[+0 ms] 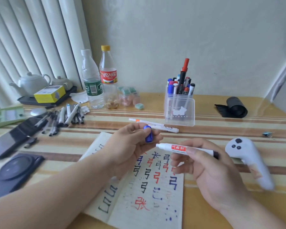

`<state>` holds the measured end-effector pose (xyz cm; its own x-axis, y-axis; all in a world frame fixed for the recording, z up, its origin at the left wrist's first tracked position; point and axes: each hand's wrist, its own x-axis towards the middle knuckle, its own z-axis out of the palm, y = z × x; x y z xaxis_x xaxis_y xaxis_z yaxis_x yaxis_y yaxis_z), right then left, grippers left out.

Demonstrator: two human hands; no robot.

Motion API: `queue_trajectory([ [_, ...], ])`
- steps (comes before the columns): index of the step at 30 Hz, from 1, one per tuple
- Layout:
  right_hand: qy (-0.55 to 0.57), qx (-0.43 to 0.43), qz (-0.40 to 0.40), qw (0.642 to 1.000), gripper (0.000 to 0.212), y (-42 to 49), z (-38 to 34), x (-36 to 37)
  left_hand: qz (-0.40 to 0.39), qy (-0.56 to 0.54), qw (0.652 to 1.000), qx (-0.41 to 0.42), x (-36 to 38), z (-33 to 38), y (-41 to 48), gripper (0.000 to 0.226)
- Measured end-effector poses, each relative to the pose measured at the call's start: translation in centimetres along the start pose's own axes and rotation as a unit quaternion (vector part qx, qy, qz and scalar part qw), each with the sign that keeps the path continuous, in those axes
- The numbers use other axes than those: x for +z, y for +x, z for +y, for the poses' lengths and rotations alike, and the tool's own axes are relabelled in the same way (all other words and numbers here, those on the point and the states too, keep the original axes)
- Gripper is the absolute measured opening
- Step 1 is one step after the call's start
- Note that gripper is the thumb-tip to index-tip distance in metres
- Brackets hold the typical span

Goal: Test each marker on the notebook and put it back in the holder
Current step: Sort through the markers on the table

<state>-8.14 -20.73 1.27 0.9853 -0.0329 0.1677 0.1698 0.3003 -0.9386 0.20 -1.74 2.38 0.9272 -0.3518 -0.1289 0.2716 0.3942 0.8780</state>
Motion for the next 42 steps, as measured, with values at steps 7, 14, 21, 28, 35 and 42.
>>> queue_trajectory([
  [7, -0.107, -0.087, 0.030, 0.990, 0.019, -0.7, -0.1, 0.6, 0.022, -0.117, 0.993, -0.006, 0.2, -0.1, -2.1, 0.021],
  [14, -0.144, -0.098, 0.006, 0.985, 0.018, -0.8, 0.0, 0.9, 0.004, -0.116, 0.993, -0.032, 1.0, -0.5, -2.5, 0.008],
  [21, -0.187, -0.094, 0.009, 0.978, 0.014, -1.0, 0.2, 0.8, 0.015, -0.117, 0.993, -0.020, 0.9, -0.3, -2.4, 0.018],
  [28, -0.179, -0.095, 0.018, 0.979, 0.018, -0.8, -0.2, 0.6, 0.017, -0.116, 0.993, -0.015, 0.8, -0.5, -2.3, 0.012],
  [35, -0.234, -0.089, 0.002, 0.968, 0.021, -1.0, -0.2, 1.3, 0.006, -0.093, 0.996, -0.013, 1.1, -0.8, -2.5, 0.014],
  [42, -0.143, -0.048, 0.035, 0.988, 0.021, -0.9, 0.3, 1.9, 0.003, -0.123, 0.992, -0.004, 1.6, -0.8, -3.0, 0.011],
])
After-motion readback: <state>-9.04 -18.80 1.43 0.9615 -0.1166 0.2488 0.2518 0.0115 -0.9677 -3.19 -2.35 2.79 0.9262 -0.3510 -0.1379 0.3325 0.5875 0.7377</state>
